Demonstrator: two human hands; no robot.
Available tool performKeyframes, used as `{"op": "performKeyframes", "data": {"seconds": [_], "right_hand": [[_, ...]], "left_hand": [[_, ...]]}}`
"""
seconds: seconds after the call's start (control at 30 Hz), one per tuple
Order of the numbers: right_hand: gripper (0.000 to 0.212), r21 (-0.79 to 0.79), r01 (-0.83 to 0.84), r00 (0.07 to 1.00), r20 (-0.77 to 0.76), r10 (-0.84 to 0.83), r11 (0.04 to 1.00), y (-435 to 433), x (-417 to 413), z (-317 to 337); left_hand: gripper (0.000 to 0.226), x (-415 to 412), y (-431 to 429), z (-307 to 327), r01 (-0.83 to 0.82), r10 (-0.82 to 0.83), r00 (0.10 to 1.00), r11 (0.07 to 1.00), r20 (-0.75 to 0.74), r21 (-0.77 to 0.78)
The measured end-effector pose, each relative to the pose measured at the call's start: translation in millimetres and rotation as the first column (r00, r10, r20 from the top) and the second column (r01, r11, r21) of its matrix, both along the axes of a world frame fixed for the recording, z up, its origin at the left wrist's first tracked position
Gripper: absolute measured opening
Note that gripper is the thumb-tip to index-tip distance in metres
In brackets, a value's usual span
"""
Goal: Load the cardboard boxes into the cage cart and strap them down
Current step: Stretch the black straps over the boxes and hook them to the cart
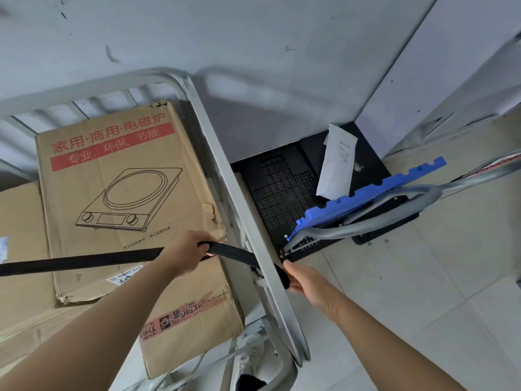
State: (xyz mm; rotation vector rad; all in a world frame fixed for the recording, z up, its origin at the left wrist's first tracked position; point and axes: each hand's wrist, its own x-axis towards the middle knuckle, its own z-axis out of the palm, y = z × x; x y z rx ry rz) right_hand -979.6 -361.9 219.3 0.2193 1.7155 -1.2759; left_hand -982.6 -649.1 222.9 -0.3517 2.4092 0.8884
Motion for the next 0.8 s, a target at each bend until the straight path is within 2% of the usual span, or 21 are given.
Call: {"op": "performKeyframes", "data": {"seconds": [0.13, 0.23, 0.3, 0.37, 0.43, 0.5, 0.57, 0.67, 0.8], "right_hand": [[0.028, 0.005, 0.017, 1.000, -0.012, -0.017, 1.000, -7, 24, 19], [0.039, 0.024, 0.087, 0.995, 0.052, -0.088, 0.996, -15, 32, 27], [0.049, 0.035, 0.175, 0.980, 0.091, -0.177, 0.984, -19, 33, 29], [0.049, 0.041, 0.220, 0.971, 0.087, -0.223, 0.975, -21, 36, 29], [0.048, 0.078, 0.155, 0.987, 0.035, -0.158, 0.985, -22, 39, 29], [0.047, 0.150, 0.115, 0.993, -0.035, -0.111, 0.982, -23, 43, 26], [0.046, 0.210, 0.109, 0.992, -0.081, -0.094, 0.972, -26, 46, 28], [0.045, 0.258, 0.134, 0.985, -0.140, -0.100, 0.957, -28, 48, 25], [0.049, 0.261, 0.137, 0.979, -0.179, -0.092, 0.956, -30, 49, 24]], "left_hand": [[0.027, 27, -4, 16, 0.078, -0.077, 0.997, 0.980, 0.010, -0.181], [0.026, 54, 0, 23, 0.065, -0.086, 0.994, 0.963, -0.070, -0.263], [0.024, 71, 4, 22, 0.012, -0.052, 0.978, 0.981, -0.202, -0.194], [0.017, 87, 14, 17, -0.028, 0.016, 0.964, 0.999, -0.267, -0.042], [0.012, 101, 31, 7, 0.008, 0.002, 0.975, 0.999, -0.223, 0.041], [0.014, 109, 50, -8, 0.064, -0.053, 0.992, 0.993, -0.116, 0.094], [0.028, 110, 70, -21, 0.152, -0.151, 0.988, 0.978, -0.022, 0.140], [0.050, 104, 97, -31, 0.284, -0.289, 0.957, 0.941, -0.003, 0.182], [0.038, 96, 115, -33, 0.371, -0.379, 0.925, 0.911, 0.008, 0.179]]}}
